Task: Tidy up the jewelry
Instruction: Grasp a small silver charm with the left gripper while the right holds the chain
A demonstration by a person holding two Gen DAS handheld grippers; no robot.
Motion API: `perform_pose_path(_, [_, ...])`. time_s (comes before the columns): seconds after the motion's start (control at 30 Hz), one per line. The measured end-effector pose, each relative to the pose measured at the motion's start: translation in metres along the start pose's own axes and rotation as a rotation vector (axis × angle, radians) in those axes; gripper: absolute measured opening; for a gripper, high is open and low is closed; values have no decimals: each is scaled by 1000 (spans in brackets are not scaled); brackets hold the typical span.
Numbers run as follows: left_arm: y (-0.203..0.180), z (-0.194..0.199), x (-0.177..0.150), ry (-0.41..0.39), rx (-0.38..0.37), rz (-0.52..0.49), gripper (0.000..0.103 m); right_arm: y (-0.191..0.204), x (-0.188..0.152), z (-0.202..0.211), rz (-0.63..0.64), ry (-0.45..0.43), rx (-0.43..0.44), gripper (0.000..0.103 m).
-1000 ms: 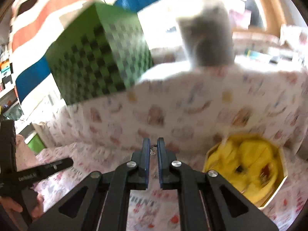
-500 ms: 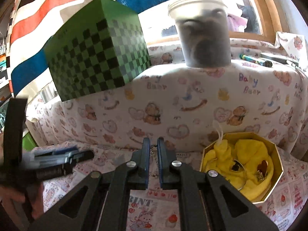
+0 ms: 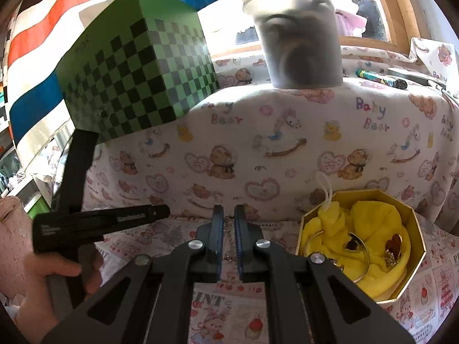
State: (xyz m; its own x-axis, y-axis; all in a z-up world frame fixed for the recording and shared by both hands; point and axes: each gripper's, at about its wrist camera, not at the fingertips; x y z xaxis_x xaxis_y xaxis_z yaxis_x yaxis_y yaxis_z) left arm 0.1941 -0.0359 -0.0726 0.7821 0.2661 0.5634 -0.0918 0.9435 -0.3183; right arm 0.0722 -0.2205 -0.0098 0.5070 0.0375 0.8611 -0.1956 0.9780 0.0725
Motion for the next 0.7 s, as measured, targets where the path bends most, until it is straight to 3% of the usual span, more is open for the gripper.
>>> perform_pose_path(0.1, [-4,-3,-5,-13,11,-32,28,-3,0,-4,-10,11,3,7])
perform_pose_path(0.17, [-7,-6,-6,-17,15,-36,12,-3,0,-5,-11,16,2,7])
perform_pose_path(0.37, [-10,-11,-5,-6,-9,-37,12,-6,0,-9,-21,29,4,7])
perform_pose_path(0.53, [-1,4,-6,-15,42,-62,11,-3,0,-17,-12,67,59,7])
perform_pose_path(0.7, [-1,20,-17,-38,35,-80,11,3,-1,-14,4,52,38,7])
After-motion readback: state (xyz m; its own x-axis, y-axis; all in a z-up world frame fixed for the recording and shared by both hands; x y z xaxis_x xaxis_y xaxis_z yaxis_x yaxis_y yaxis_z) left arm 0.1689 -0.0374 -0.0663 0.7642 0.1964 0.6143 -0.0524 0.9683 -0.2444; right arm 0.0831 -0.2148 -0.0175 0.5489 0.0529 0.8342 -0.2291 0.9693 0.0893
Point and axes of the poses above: each gripper's, at about its wrist camera, not at the fingertips, and z roughly against the way its jaws point, y to its left, x to its top, and after that the axes turned 8 degrees about z, right-handed
